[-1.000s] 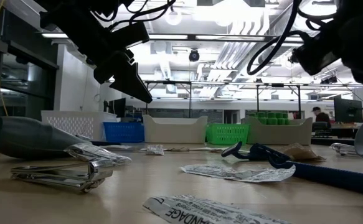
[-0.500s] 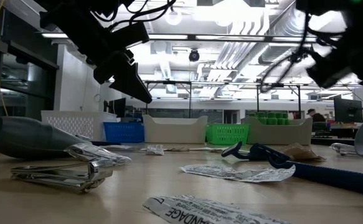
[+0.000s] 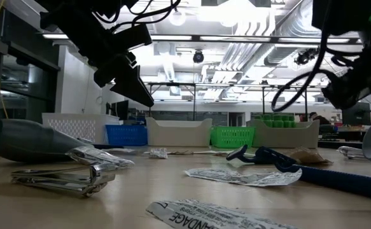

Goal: Pick & Place Travel size toiletries
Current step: Put the deodorant into the right white bin

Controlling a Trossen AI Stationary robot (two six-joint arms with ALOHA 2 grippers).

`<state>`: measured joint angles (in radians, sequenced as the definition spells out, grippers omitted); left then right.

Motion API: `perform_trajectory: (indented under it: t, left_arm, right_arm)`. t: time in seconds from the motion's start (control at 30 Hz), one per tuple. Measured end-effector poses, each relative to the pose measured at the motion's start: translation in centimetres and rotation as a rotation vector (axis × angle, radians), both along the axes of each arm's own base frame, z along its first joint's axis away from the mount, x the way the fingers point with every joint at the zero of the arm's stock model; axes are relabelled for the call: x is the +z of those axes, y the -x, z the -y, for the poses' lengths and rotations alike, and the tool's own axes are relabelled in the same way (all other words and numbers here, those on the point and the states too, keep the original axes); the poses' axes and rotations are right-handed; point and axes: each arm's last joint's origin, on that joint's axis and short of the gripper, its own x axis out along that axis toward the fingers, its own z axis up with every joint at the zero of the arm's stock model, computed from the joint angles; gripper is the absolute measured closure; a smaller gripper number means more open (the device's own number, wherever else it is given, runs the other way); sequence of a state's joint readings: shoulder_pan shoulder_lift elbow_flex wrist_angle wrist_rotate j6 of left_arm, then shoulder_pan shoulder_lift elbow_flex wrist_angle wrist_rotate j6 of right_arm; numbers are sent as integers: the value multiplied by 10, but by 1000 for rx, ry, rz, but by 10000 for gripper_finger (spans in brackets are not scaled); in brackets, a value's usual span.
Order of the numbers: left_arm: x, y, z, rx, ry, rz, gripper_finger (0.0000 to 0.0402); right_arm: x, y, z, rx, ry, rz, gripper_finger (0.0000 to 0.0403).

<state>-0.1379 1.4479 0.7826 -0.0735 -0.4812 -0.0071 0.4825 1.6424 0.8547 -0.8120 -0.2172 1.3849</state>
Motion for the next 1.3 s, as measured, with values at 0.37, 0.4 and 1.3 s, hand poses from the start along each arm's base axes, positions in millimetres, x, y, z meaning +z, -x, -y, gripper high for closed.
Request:
perform_trajectory:
  t: [0.37,0.4,1.3]
  left_arm:
    - [0,0,0,0,0,-4,249]
    - [0,0,0,1,0,-4,249]
    - [15,20,-5,92,-10,-17,249]
  right_arm:
    - [-8,3,1,27,-18,22,179]
    - [-8,3,1,28,-17,22,187]
    - [59,-15,56,109,248,457,208]
